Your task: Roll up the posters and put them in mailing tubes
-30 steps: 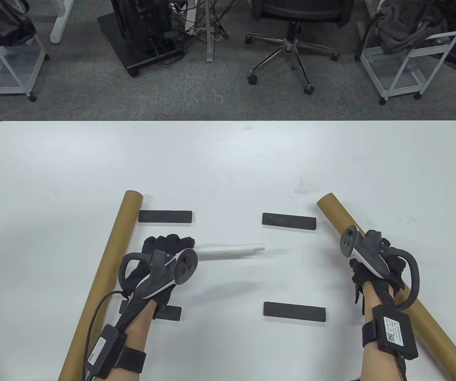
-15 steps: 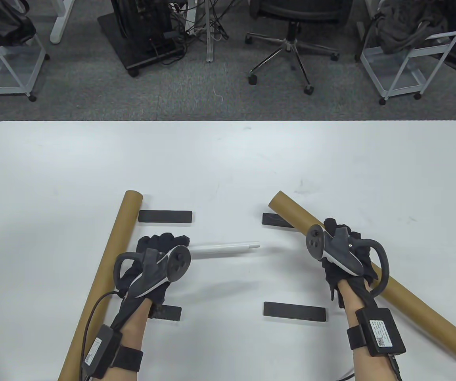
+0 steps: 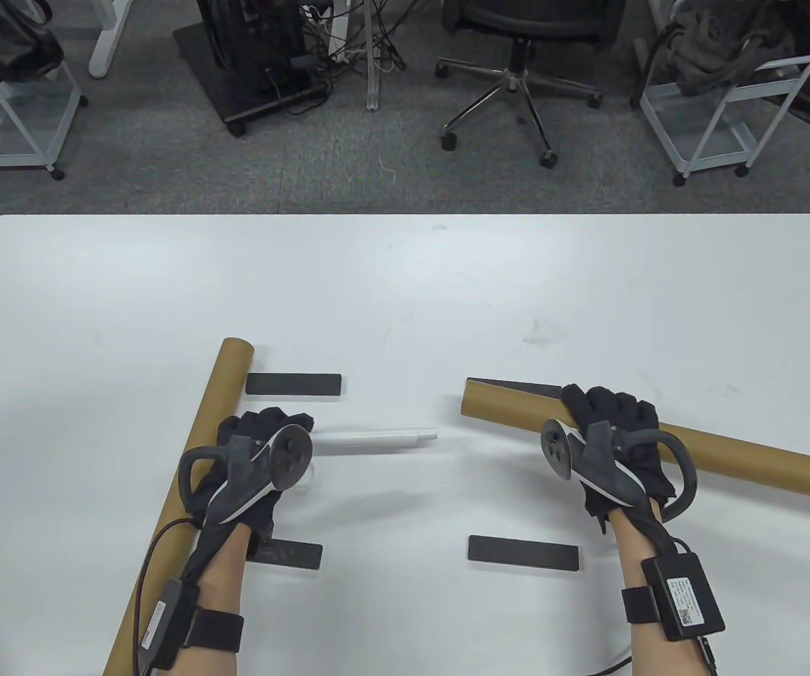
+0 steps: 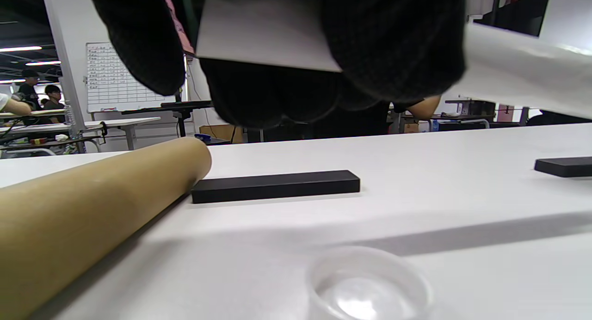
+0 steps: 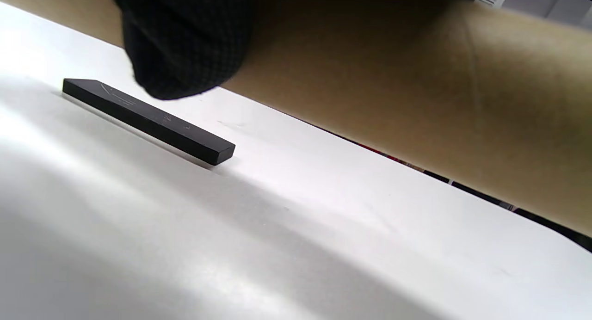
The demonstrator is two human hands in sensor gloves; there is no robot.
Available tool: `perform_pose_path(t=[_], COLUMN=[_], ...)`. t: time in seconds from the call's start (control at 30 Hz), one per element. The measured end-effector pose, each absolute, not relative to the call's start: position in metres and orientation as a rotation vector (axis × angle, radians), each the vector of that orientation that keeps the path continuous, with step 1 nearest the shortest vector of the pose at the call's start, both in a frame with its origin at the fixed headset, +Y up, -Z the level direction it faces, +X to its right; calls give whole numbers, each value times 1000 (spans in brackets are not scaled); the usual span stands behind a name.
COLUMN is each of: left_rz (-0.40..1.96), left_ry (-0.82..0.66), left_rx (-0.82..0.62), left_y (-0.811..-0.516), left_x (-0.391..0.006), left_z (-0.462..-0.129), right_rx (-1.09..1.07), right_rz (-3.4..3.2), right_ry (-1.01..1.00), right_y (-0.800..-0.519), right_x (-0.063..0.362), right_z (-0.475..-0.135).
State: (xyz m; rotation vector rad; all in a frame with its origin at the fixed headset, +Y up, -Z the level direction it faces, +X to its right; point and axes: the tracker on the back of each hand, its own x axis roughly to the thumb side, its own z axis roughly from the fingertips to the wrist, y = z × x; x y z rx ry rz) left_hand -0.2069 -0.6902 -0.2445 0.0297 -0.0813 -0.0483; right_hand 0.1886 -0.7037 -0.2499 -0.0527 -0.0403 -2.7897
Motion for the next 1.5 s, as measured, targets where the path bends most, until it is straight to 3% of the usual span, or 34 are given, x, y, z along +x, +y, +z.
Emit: perform_pose_path(t=[0.7, 1.5], left_rz=[33, 24], left_ry=[-70, -186], left_rx=[21, 30], left_y=[-695, -695], left_x=[-213, -173], left_z=[-244, -238], right_rx=[-208, -412], right_rz=[-2799, -2768], right_ry=[-15, 106], right_y=[-703, -691], right_x=[161, 117], right_z=[-233, -216])
